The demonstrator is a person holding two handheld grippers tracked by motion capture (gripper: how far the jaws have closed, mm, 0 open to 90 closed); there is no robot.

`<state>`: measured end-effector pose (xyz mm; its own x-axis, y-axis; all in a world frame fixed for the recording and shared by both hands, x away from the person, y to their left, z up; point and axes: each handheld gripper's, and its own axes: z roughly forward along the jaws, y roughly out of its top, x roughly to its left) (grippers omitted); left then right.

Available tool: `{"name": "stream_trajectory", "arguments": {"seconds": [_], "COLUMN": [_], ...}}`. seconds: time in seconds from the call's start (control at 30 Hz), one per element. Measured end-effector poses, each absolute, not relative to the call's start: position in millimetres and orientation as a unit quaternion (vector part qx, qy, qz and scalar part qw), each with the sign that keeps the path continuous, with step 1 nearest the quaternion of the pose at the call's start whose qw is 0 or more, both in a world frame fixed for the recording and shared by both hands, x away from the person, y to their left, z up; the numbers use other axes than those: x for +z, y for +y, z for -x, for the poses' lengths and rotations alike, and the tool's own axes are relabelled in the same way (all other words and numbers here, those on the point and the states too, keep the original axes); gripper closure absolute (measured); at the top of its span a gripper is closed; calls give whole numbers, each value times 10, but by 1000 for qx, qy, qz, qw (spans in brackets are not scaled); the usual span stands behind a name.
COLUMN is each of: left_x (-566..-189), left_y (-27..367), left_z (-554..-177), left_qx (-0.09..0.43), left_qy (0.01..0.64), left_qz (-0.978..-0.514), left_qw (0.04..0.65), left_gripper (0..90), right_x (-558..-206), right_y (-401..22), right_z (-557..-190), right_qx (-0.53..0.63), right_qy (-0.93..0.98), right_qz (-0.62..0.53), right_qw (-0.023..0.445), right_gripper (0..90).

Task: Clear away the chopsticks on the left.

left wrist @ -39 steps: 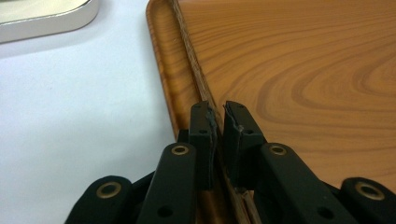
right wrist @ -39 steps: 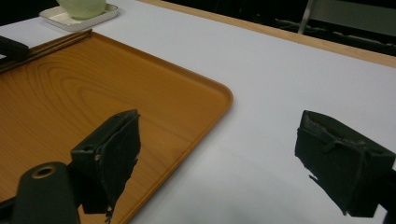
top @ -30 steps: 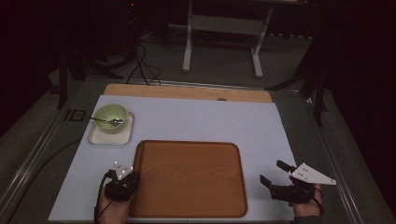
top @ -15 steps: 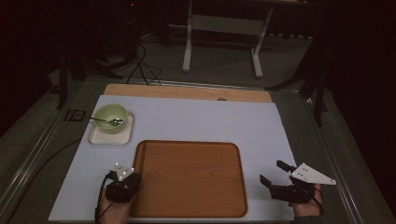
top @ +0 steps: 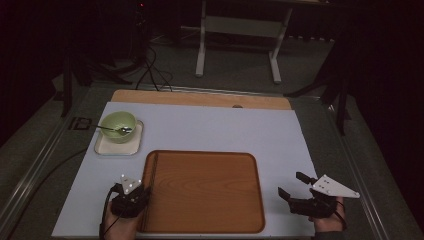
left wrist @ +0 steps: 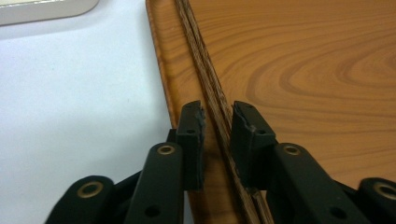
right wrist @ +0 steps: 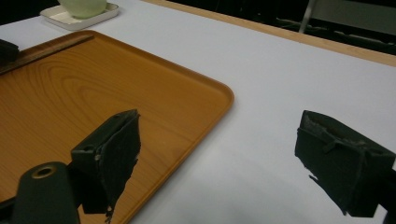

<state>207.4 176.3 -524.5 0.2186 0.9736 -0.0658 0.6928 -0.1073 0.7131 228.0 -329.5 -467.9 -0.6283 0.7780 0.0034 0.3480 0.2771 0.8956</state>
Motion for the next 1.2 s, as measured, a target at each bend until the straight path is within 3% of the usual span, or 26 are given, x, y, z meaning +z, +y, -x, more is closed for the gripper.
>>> {"name": "stream_trajectory", "arguments": {"seconds": [0.47, 0.77, 1.2], "left_x": [-5095, -4968, -4875], "left_y": [1821, 1890, 1994], "left_z": [-2119, -2188, -2259], "left_qx": [218, 217, 221], "left_qy": [598, 597, 602], "left_qz": [-697, -704, -700], "left_qw": [331, 318, 315], "left_gripper": [575, 394, 279], "right_x": [-4671, -4663, -4656], "right_y": [-3296, -3299, -3302], "right_z": [-2270, -2262, -2249], "right_qx": [479, 482, 484], "right_qy": [765, 763, 759], "right_qz": [-364, -363, -364], "right_qw": [231, 234, 239], "right_gripper": [140, 142, 144]}}
